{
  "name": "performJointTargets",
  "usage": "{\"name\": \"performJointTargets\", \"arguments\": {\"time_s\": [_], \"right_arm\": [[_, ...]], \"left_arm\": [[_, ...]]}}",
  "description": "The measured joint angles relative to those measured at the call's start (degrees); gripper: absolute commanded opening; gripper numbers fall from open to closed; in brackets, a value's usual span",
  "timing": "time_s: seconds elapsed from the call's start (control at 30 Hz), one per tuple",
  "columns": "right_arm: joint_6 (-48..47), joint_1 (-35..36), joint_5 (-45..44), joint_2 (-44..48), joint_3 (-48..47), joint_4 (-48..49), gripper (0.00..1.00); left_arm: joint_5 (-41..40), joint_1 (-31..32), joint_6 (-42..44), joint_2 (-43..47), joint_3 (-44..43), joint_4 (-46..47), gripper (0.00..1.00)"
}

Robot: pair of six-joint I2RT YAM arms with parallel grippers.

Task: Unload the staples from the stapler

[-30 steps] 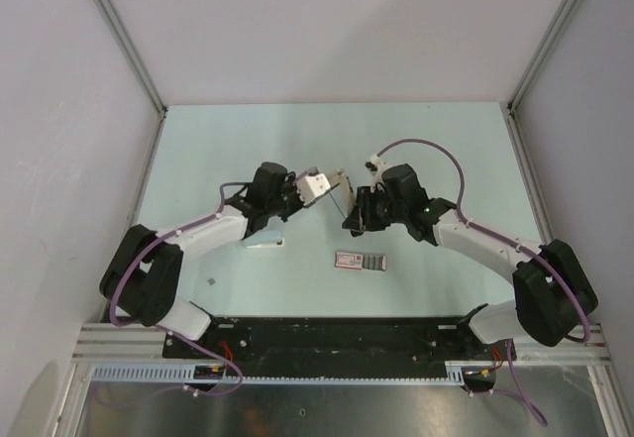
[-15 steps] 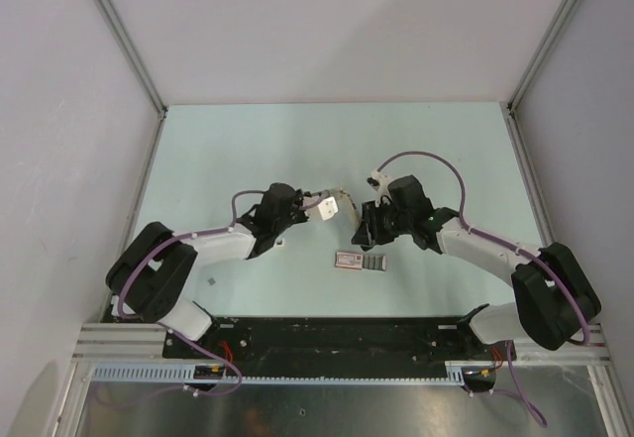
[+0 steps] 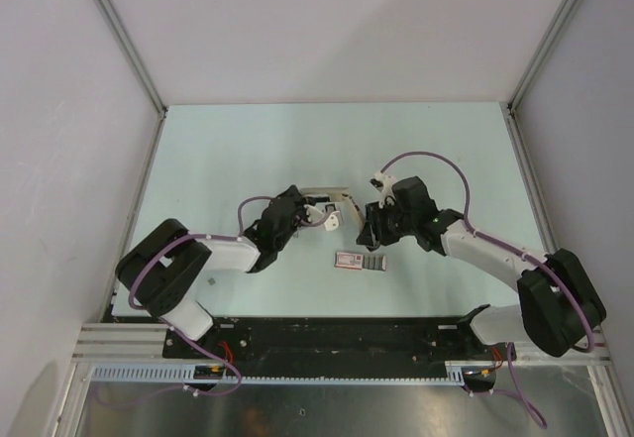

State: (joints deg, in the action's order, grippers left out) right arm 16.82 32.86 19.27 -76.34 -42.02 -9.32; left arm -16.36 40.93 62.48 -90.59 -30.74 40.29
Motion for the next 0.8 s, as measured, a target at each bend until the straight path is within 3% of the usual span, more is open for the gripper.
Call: {"name": "performJointTargets", "arguments": {"time_s": [0.13,0.23,0.37,0.43,0.6,0.8], "right_arm": [[0.0,-0.2,-0.5,0.7,0.0,0.0,0.00],[0.7,-0.3,-1.3,1.6,0.0,0.1,0.00],[5.2,-1.5,-2.8,4.7,0.0,3.3,0.00],[8.7,-2.5,-5.7,6.2,-0.7,5.9,0.00],[12.1,-4.9,-13.2,5.4,-4.4,6.2,0.00],[11.4,-4.2,-17.6,1.2,-8.6,2.8,0.00]], "left_arm": [[-1.2,0.5,-0.4,-0.2,-0.2,1.2,0.02],[-1.7,1.0,-4.2,0.2,-2.6,-2.9,0.19],[1.7,1.3,-13.5,3.1,-10.8,-18.9,0.47],[6.4,1.6,-18.5,5.5,-13.8,-25.9,0.54],[17.8,2.4,-27.6,11.2,-16.5,-35.5,0.63],[23.8,1.0,-34.5,11.5,-17.0,-42.4,0.65]]}}
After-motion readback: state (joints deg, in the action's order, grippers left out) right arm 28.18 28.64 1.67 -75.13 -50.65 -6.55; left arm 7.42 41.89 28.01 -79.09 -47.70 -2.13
